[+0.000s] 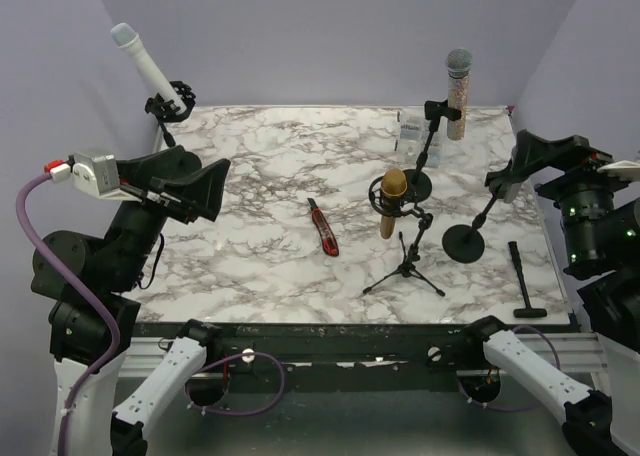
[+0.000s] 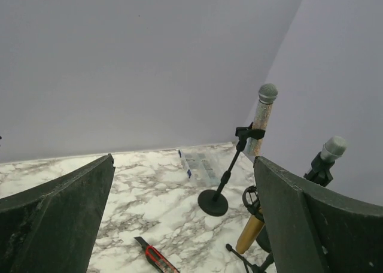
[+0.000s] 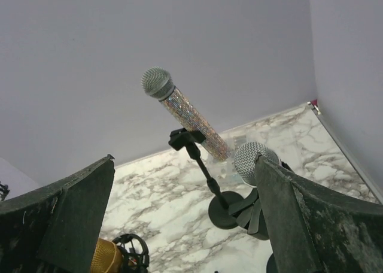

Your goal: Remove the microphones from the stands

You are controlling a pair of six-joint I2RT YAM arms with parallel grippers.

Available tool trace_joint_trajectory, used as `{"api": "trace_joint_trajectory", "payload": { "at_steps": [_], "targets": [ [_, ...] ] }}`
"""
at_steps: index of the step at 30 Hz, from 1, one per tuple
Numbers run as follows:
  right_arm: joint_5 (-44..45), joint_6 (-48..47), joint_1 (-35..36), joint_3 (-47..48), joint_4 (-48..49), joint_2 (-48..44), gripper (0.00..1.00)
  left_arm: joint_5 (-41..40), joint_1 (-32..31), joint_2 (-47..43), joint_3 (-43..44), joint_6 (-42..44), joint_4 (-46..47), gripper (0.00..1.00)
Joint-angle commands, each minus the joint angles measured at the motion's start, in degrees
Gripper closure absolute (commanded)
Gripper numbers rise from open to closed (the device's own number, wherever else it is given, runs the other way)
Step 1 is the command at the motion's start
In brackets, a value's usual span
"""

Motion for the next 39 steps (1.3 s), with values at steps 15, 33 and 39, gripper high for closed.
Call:
{"api": "trace_joint_trajectory", "payload": {
  "at_steps": [15, 33, 39],
  "targets": [
    [-14.19, 1.74, -0.21, -15.3, 0.43, -3.31, 0.0, 16.19, 0.38, 6.29, -1.63, -7.69, 0.77, 0.01],
    [-12.88, 11.28, -0.21, -20.35, -3.79, -3.96, 0.0, -6.83, -32.42, 27.1, -3.0, -2.49, 12.08, 0.01],
    [-15.23, 9.64, -0.25, -21.7, -1.38, -6.92, 0.0, -15.82, -38.33, 36.24, 1.5, 1.49, 12.11, 0.02]
  ]
}}
